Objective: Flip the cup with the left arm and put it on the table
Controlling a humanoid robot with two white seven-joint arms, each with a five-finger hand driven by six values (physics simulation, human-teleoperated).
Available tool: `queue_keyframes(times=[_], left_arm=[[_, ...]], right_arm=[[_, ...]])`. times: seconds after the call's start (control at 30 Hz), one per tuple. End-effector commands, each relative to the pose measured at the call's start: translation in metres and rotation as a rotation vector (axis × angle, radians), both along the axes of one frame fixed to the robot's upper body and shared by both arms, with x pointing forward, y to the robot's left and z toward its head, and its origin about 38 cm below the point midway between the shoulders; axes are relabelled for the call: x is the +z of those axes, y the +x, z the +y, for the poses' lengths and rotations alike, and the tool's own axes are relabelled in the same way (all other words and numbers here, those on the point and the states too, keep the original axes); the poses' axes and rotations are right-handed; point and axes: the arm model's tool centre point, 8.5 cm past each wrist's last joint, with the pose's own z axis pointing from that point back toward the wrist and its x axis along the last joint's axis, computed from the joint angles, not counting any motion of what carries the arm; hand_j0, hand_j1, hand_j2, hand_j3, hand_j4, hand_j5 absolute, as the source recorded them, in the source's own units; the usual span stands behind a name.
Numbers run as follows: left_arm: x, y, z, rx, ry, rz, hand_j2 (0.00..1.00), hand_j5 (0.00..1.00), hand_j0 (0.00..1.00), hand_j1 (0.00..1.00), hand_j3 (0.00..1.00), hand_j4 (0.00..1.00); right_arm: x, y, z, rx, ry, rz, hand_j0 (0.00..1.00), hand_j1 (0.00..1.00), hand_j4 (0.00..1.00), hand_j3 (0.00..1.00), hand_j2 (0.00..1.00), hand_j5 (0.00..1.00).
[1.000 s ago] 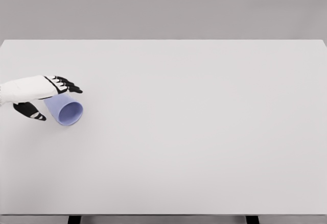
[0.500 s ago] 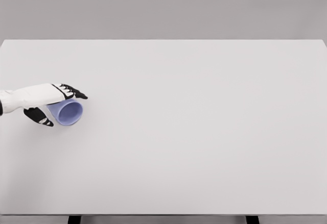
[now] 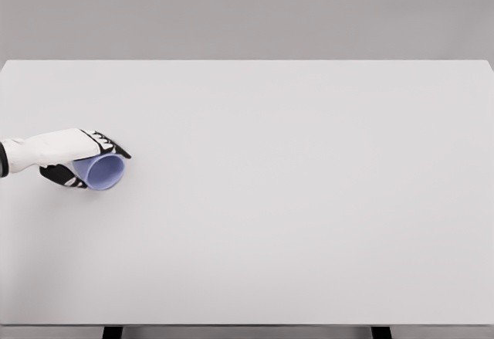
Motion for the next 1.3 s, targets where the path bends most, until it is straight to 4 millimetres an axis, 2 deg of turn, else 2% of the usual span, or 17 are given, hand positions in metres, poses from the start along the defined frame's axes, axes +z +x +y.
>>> queue_keyframes(times=[0.0, 0.07, 0.17, 0.27, 0.4, 0.5, 0.6, 0.77, 0.83, 0.97, 1.0, 1.07, 1.1, 1.27], left_arm=[[0.0, 0.0, 0.0, 0.002, -0.002, 0.001, 0.64, 0.64, 0.64, 0.64, 0.64, 0.64], [0.0, 0.0, 0.0, 0.001, -0.001, 0.002, 0.53, 0.53, 0.53, 0.53, 0.53, 0.53], [-0.001, 0.0, 0.0, 0.0, 0.005, 0.001, 0.47, 0.47, 0.47, 0.47, 0.47, 0.47], [0.001, 0.001, -0.001, -0.002, -0.002, -0.002, 0.37, 0.37, 0.37, 0.37, 0.37, 0.37], [0.012, 0.006, -0.003, 0.001, -0.037, -0.02, 0.38, 0.38, 0.38, 0.38, 0.38, 0.38], [0.029, 0.009, -0.008, 0.03, -0.248, 0.005, 0.38, 0.38, 0.38, 0.38, 0.38, 0.38], [0.03, 0.008, -0.009, 0.037, -0.302, 0.025, 0.38, 0.38, 0.38, 0.38, 0.38, 0.38], [0.033, 0.005, -0.014, 0.062, -0.542, 0.179, 0.39, 0.39, 0.39, 0.39, 0.39, 0.39], [0.036, 0.014, -0.008, 0.182, -0.627, 0.252, 0.43, 0.43, 0.43, 0.43, 0.43, 0.43], [0.041, 0.027, -0.025, 0.222, -0.772, 0.321, 0.44, 0.44, 0.44, 0.44, 0.44, 0.44], [0.042, 0.035, -0.029, 0.253, -0.836, 0.349, 0.44, 0.44, 0.44, 0.44, 0.44, 0.44], [0.037, 0.056, -0.051, 0.3, -0.897, 0.411, 0.44, 0.44, 0.44, 0.44, 0.44, 0.44], [0.03, 0.06, -0.057, 0.324, -0.908, 0.444, 0.44, 0.44, 0.44, 0.44, 0.44, 0.44], [0.019, 0.068, -0.085, 0.372, -1.04, 0.613, 0.45, 0.45, 0.45, 0.45, 0.45, 0.45]], right_arm=[[0.0, 0.0, 0.0, -0.001, 0.0, 0.0, 1.0, 1.0, 1.0, 1.0, 1.0, 1.0], [0.0, 0.0, 0.0, 0.001, 0.0, 0.0, 1.0, 1.0, 1.0, 1.0, 1.0, 1.0], [0.0, 0.0, 0.0, -0.001, 0.001, 0.0, 1.0, 1.0, 1.0, 1.0, 1.0, 1.0], [0.0, 0.0, 0.0, -0.001, 0.001, 0.0, 1.0, 1.0, 1.0, 1.0, 1.0, 1.0], [0.0, 0.001, 0.0, 0.001, 0.001, -0.001, 1.0, 1.0, 1.0, 1.0, 1.0, 1.0], [0.0, 0.0, 0.0, 0.001, 0.001, 0.0, 1.0, 1.0, 1.0, 1.0, 1.0, 1.0], [0.0, 0.0, 0.0, -0.001, 0.0, 0.0, 1.0, 1.0, 1.0, 1.0, 1.0, 1.0], [0.0, 0.0, 0.0, 0.001, 0.001, 0.0, 1.0, 1.0, 1.0, 1.0, 1.0, 1.0], [0.0, 0.0, 0.0, -0.001, 0.0, 0.0, 1.0, 1.0, 1.0, 1.0, 1.0, 1.0], [0.0, 0.0, 0.0, 0.001, 0.001, 0.0, 1.0, 1.0, 1.0, 1.0, 1.0, 1.0], [0.0, 0.0, 0.0, 0.001, 0.001, 0.0, 1.0, 1.0, 1.0, 1.0, 1.0, 1.0], [0.0, 0.0, 0.0, -0.001, 0.0, 0.0, 1.0, 1.0, 1.0, 1.0, 1.0, 1.0], [0.0, 0.0, 0.0, 0.001, 0.001, 0.0, 1.0, 1.0, 1.0, 1.0, 1.0, 1.0], [0.0, 0.0, 0.0, 0.001, 0.001, 0.0, 1.0, 1.0, 1.0, 1.0, 1.0, 1.0]])
